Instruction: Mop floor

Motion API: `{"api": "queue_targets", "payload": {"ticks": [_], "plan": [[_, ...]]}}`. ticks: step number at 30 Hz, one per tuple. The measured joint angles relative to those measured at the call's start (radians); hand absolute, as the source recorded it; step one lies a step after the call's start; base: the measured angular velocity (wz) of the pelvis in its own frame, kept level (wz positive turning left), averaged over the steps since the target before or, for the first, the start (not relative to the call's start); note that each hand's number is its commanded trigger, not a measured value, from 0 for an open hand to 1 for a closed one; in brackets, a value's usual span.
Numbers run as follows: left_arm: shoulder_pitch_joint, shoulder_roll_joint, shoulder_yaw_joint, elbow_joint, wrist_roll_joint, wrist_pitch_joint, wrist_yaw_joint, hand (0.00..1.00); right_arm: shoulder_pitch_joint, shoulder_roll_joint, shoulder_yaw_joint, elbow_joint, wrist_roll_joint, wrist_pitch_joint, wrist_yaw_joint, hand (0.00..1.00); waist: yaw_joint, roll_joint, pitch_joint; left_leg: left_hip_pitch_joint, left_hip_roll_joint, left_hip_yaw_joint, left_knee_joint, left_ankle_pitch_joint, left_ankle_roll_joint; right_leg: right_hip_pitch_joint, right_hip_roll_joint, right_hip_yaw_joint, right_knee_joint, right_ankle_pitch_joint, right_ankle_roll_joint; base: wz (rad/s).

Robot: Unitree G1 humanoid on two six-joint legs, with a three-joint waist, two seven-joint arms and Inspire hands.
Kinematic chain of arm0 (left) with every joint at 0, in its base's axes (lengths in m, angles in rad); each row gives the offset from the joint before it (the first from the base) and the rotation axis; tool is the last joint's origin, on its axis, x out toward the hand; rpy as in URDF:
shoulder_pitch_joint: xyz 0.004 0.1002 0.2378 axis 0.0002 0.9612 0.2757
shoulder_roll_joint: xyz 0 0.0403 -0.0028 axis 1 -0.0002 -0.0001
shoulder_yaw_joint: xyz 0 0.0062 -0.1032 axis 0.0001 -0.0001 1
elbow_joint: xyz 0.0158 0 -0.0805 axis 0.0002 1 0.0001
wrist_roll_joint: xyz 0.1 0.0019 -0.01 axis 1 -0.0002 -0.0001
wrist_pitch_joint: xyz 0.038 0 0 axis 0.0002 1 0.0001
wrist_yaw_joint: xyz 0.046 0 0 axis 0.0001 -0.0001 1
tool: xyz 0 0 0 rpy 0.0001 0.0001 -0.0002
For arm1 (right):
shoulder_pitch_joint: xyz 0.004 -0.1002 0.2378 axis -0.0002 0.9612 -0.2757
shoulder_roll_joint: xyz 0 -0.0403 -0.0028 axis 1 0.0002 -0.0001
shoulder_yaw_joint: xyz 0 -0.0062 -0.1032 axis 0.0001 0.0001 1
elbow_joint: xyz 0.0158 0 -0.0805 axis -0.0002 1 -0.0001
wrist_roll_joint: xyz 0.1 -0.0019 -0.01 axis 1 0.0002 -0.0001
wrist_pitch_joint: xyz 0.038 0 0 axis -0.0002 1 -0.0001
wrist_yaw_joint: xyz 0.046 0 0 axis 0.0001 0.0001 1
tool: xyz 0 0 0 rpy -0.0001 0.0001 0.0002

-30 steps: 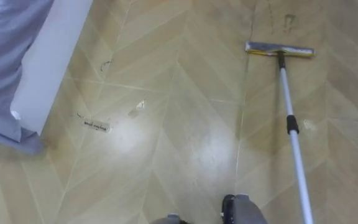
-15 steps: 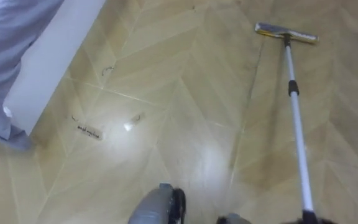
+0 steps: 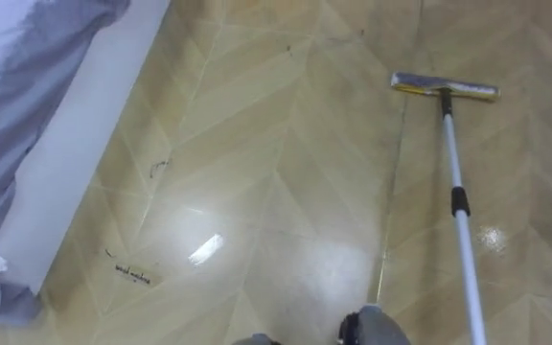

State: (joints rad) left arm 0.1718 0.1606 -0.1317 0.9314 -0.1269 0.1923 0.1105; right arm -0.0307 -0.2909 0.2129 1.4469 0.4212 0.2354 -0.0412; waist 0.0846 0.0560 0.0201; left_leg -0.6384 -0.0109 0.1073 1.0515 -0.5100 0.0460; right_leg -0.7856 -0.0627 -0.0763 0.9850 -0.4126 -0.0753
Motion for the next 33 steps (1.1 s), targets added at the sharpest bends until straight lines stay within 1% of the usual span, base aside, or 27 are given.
{"api": "queue_targets", "payload": {"ticks": [1, 2, 3, 5, 6, 8, 9, 10, 11, 12, 13, 14, 15, 16, 17, 18, 20, 22, 23, 24, 25, 26, 27, 29, 30, 31, 33], "plan": [[0.005, 0.001, -0.009, 0.000, -0.001, 0.005, 0.009, 0.00, -0.046, -0.015, 0.000, 0.009, 0.001, 0.008, 0.000, 1.00, 0.003, -0.007, 0.0037, -0.021, 0.011, -0.001, 0.062, 0.024, -0.037, 0.009, 0.009, 0.002, 0.014, -0.020, -0.006, 0.07], [0.020, 0.005, -0.010, -0.009, -0.004, 0.003, 0.015, 0.00, -0.096, -0.025, 0.000, 0.007, 0.001, 0.007, 0.000, 1.00, 0.005, -0.017, 0.0079, -0.048, 0.020, -0.003, 0.102, 0.047, -0.052, 0.017, 0.020, 0.011, 0.018, -0.034, -0.007, 0.08], [0.025, 0.009, -0.010, -0.013, -0.004, 0.000, 0.016, 0.00, -0.121, -0.030, -0.001, 0.003, 0.003, 0.007, 0.000, 1.00, 0.005, -0.026, 0.0088, -0.066, 0.018, -0.004, 0.094, 0.045, -0.055, 0.019, 0.023, 0.017, 0.017, -0.037, -0.007, 0.00], [0.053, 0.023, -0.011, -0.030, -0.006, -0.010, 0.015, 0.00, -0.212, -0.044, 0.000, -0.024, 0.020, 0.003, -0.002, 1.00, 0.026, -0.054, 0.0107, -0.173, 0.026, 0.005, -0.033, 0.056, -0.059, 0.030, 0.033, 0.018, -0.010, -0.037, -0.010, -0.16], [0.059, 0.026, -0.010, -0.032, -0.008, -0.011, 0.015, 0.00, -0.227, -0.048, -0.001, -0.036, 0.025, 0.004, -0.001, 1.00, 0.035, -0.057, 0.0102, -0.192, 0.025, 0.007, -0.088, 0.065, -0.058, 0.039, 0.033, 0.018, -0.019, -0.035, -0.007, -0.18], [0.077, 0.027, -0.010, -0.031, -0.010, -0.011, 0.009, 0.00, -0.254, -0.057, 0.000, -0.066, 0.056, 0.001, 0.011, 1.00, 0.047, -0.059, 0.0097, -0.210, 0.012, 0.002, -0.213, 0.195, -0.017, 0.109, 0.030, 0.013, -0.050, -0.056, 0.008, -0.03], [0.084, 0.028, -0.010, -0.031, -0.012, -0.011, 0.006, 0.00, -0.250, -0.057, 0.000, -0.075, 0.069, 0.000, 0.014, 1.00, 0.048, -0.057, 0.0073, -0.200, 0.012, 0.003, -0.224, 0.216, -0.007, 0.127, 0.029, 0.012, -0.060, -0.066, 0.015, 0.21], [0.084, 0.029, -0.010, -0.032, -0.010, -0.011, -0.006, 0.00, -0.236, -0.057, -0.001, -0.080, 0.091, -0.006, 0.028, 1.00, 0.046, -0.049, -0.0001, -0.176, 0.012, 0.007, -0.227, 0.227, 0.018, 0.159, 0.026, 0.002, -0.074, -0.082, 0.029, 0.40], [0.070, 0.029, -0.010, -0.032, -0.009, -0.012, -0.017, 0.00, -0.209, -0.057, 0.000, -0.080, 0.117, -0.012, 0.040, 1.00, 0.045, -0.049, -0.0001, -0.158, 0.013, 0.026, -0.225, 0.234, 0.046, 0.186, 0.010, -0.008, -0.077, -0.097, 0.035, 0.45], [0.060, 0.028, -0.010, -0.030, -0.008, -0.012, -0.022, 0.00, -0.190, -0.058, -0.001, -0.079, 0.131, -0.018, 0.046, 1.00, 0.046, -0.049, -0.0002, -0.149, 0.009, 0.029, -0.220, 0.222, 0.063, 0.193, 0.005, -0.006, -0.074, -0.103, 0.041, 0.38], [0.043, 0.027, -0.010, -0.030, -0.003, -0.014, -0.034, 0.00, -0.154, -0.061, -0.002, -0.072, 0.137, -0.028, 0.058, 1.00, 0.041, -0.049, -0.0006, -0.132, -0.011, 0.031, -0.215, 0.205, 0.079, 0.195, -0.014, -0.002, -0.038, -0.100, 0.049, 0.33], [0.031, 0.023, -0.009, -0.028, 0.009, -0.024, -0.036, 0.00, -0.115, -0.070, 0.000, -0.060, 0.132, -0.038, 0.065, 1.00, 0.028, -0.046, -0.0017, -0.115, -0.035, 0.033, -0.213, 0.183, 0.091, 0.184, -0.030, 0.003, 0.027, -0.081, 0.079, 0.29], [0.024, 0.020, -0.008, -0.026, 0.016, -0.028, -0.035, 0.00, -0.093, -0.076, 0.002, -0.048, 0.130, -0.042, 0.066, 1.00, 0.025, -0.043, -0.0031, -0.107, -0.045, 0.035, -0.211, 0.173, 0.099, 0.173, -0.038, 0.012, 0.062, -0.065, 0.087, 0.27], [0.012, 0.016, -0.008, -0.028, 0.038, -0.036, -0.035, 0.00, -0.039, -0.084, 0.011, -0.028, 0.119, -0.040, 0.061, 1.00, 0.024, -0.033, -0.0056, -0.089, -0.062, 0.034, -0.207, 0.148, 0.111, 0.147, -0.041, 0.040, 0.135, -0.025, 0.101, 0.14], [0.010, 0.014, -0.007, -0.030, 0.051, -0.048, -0.033, 0.00, 0.019, -0.082, 0.018, -0.026, 0.110, -0.038, 0.042, 1.00, 0.018, -0.020, -0.0124, -0.075, -0.075, 0.025, -0.205, 0.127, 0.116, 0.114, -0.039, 0.062, 0.201, 0.014, 0.107, 0.12], [0.010, 0.013, -0.007, -0.033, 0.050, -0.049, -0.031, 0.00, 0.044, -0.078, 0.018, -0.025, 0.110, -0.038, 0.035, 1.00, 0.010, -0.012, -0.0162, -0.071, -0.076, 0.021, -0.205, 0.121, 0.120, 0.099, -0.038, 0.065, 0.207, 0.014, 0.108, 0.04], [0.010, 0.010, -0.008, -0.033, 0.050, -0.046, -0.024, 0.00, 0.112, -0.042, 0.021, -0.024, 0.095, -0.038, 0.016, 1.00, -0.013, 0.005, -0.0124, -0.049, -0.076, 0.020, -0.223, 0.106, 0.123, 0.009, -0.023, 0.072, 0.140, 0.003, 0.111, -0.03], [0.011, 0.005, -0.009, -0.028, 0.050, -0.044, -0.012, 0.00, 0.134, -0.007, 0.019, -0.021, 0.082, -0.038, 0.010, 1.00, -0.040, 0.002, -0.0107, -0.031, -0.079, 0.021, -0.248, 0.105, 0.120, -0.039, -0.013, 0.068, -0.013, 0.022, 0.097, -0.03], [0.012, 0.000, -0.009, -0.026, 0.043, -0.038, -0.010, 0.00, 0.142, 0.012, 0.016, -0.013, 0.078, -0.038, 0.008, 1.00, -0.055, -0.002, -0.0091, -0.012, -0.081, 0.021, -0.255, 0.093, 0.114, -0.046, -0.002, 0.066, -0.111, 0.062, 0.085, 0.00], [0.016, -0.006, -0.008, -0.026, 0.029, -0.034, -0.008, 0.00, 0.156, 0.025, 0.013, -0.010, 0.077, -0.037, 0.007, 1.00, -0.055, -0.005, -0.0091, 0.011, -0.080, 0.020, -0.247, 0.070, 0.105, -0.038, 0.013, 0.067, -0.146, 0.127, 0.068, -0.06], [0.021, -0.009, -0.009, -0.026, 0.019, -0.033, -0.008, 0.00, 0.160, 0.027, 0.013, -0.011, 0.076, -0.035, 0.008, 1.00, -0.052, -0.005, -0.0086, 0.020, -0.072, 0.019, -0.241, 0.058, 0.099, -0.025, 0.021, 0.069, -0.144, 0.130, 0.062, -0.22], [0.027, -0.010, -0.008, -0.024, 0.007, -0.031, -0.007, 0.00, 0.151, 0.027, 0.010, -0.014, 0.067, -0.027, 0.008, 1.00, -0.047, 0.000, -0.0108, 0.036, -0.065, 0.012, -0.228, 0.039, 0.084, -0.006, 0.029, 0.055, -0.135, 0.120, 0.042, -0.21], [0.026, -0.009, -0.007, -0.018, 0.002, -0.030, -0.006, 0.00, 0.141, 0.028, 0.005, -0.013, 0.061, -0.022, 0.008, 1.00, -0.050, -0.002, -0.0070, 0.041, -0.062, 0.005, -0.216, 0.029, 0.078, 0.002, 0.030, 0.051, -0.126, 0.107, 0.035, -0.07], [0.019, 0.001, -0.007, -0.007, -0.025, -0.027, 0.002, 0.00, 0.086, 0.024, -0.011, -0.008, 0.052, -0.008, -0.001, 1.00, -0.051, -0.009, -0.0035, 0.032, -0.050, -0.002, -0.111, 0.013, 0.051, 0.017, 0.028, 0.042, -0.063, 0.044, 0.017, 0.16], [0.020, 0.003, -0.009, -0.005, -0.037, -0.027, 0.006, 0.00, 0.064, 0.019, -0.011, 0.001, 0.053, 0.001, -0.004, 1.00, -0.046, -0.010, -0.0028, 0.023, -0.045, -0.003, -0.070, 0.015, 0.048, 0.020, 0.031, 0.041, -0.043, 0.028, 0.013, 0.00], [0.021, 0.005, -0.010, -0.002, -0.040, -0.020, 0.011, 0.00, 0.013, 0.004, -0.011, 0.012, 0.052, 0.015, -0.015, 1.00, -0.032, -0.019, 0.0027, 0.002, -0.033, 0.000, 0.015, 0.021, 0.037, 0.026, 0.037, 0.042, -0.005, -0.001, 0.006, -0.12], [0.025, 0.006, -0.010, 0.003, -0.040, -0.012, 0.017, 0.00, -0.067, -0.027, -0.012, 0.012, 0.054, 0.019, -0.027, 1.00, -0.013, -0.025, 0.0055, -0.023, -0.017, 0.005, 0.115, 0.051, -0.015, 0.037, 0.043, 0.050, 0.033, -0.033, 0.001, -0.10]]}}
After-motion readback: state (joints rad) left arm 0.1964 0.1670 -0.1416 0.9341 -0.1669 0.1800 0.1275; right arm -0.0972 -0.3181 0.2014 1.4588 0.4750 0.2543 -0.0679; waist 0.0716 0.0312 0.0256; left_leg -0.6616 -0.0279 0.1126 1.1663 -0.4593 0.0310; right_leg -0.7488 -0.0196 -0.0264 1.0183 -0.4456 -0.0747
